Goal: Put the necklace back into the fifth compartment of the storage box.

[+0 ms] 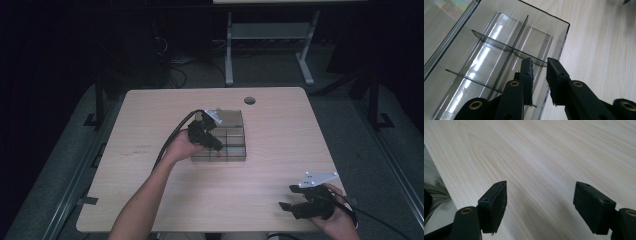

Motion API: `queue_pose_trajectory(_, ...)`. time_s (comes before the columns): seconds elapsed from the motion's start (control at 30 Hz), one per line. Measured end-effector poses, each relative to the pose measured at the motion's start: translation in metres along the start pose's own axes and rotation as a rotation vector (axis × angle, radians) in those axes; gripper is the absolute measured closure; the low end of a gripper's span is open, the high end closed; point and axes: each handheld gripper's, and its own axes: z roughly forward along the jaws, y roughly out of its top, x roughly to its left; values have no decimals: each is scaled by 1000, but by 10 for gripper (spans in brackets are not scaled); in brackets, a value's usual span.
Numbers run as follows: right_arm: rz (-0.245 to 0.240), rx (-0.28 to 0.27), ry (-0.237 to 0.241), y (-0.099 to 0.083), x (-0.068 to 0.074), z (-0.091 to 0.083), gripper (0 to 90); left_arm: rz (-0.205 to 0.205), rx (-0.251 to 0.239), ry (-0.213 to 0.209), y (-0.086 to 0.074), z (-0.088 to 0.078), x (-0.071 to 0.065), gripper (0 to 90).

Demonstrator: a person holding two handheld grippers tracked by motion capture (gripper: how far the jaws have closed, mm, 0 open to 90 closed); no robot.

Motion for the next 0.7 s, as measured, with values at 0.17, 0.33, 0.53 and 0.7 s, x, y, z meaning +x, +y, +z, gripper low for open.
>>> queue_pose_trajectory(0.17, 7, 2, -1, 1, 1, 0, 268, 7, -4, -1, 0, -2, -3, 727)
queue_pose_trajectory(0.33, 3, 4, -3, 1, 1, 1, 268, 9, -11, 3, -1, -4, -4, 719)
queue_pose_trajectory(0.53, 5, 6, -3, 1, 1, 2, 268, -4, -26, 7, -6, -7, -3, 697)
queue_pose_trajectory(0.7, 7, 8, -4, 1, 2, 2, 268, -14, -19, 6, -11, -7, -4, 668)
